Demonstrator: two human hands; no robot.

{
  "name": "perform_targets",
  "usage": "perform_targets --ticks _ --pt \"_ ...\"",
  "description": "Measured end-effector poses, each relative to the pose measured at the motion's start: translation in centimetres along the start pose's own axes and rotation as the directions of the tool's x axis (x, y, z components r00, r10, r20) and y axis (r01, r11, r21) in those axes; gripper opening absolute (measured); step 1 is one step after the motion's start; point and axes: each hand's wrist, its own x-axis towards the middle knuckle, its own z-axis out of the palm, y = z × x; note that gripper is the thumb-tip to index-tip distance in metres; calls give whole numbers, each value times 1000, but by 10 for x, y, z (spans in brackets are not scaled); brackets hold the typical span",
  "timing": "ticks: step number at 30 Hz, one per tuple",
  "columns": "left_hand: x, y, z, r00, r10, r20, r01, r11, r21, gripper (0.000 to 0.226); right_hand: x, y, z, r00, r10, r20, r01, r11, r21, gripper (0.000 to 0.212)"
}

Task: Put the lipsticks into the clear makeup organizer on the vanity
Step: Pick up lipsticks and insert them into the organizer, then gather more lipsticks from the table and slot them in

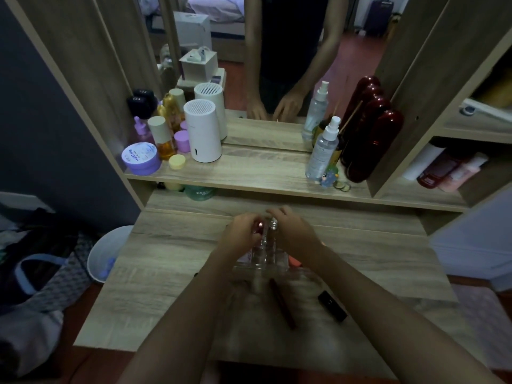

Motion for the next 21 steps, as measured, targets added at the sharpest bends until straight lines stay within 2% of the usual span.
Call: perform_targets --ticks 2,4,7,11,14,16,21 --pt "-3 -1 -3 1000 26 -12 -26 1000 -10 34 -12 3 -4 993 -89 -78 81 992 -99 32" --pt "-10 -4 -8 997 41 -60 -43 998 -43 36 -29 8 -6 979 -192 -69 172 959 -226 21" --pt "-25 -21 -23 989 14 -147 -16 1000 -12 30 -58 17 5 951 -271 150 307 887 -345 26" --pt "-56 -60 -37 976 -115 -186 124 992 36 23 -93 17 26 845 -292 448 460 823 -333 32" --pt "-80 -84 -36 963 -219 -159 230 972 51 22 -105 14 42 774 -319 547 574 720 -391 41" --pt "-92 -93 -33 951 -270 -149 278 960 37 21 -107 14 48 777 -302 552 572 706 -419 49" --pt "-99 -88 -24 948 -284 -146 289 957 12 26 -115 16 52 744 -335 579 634 627 -452 37"
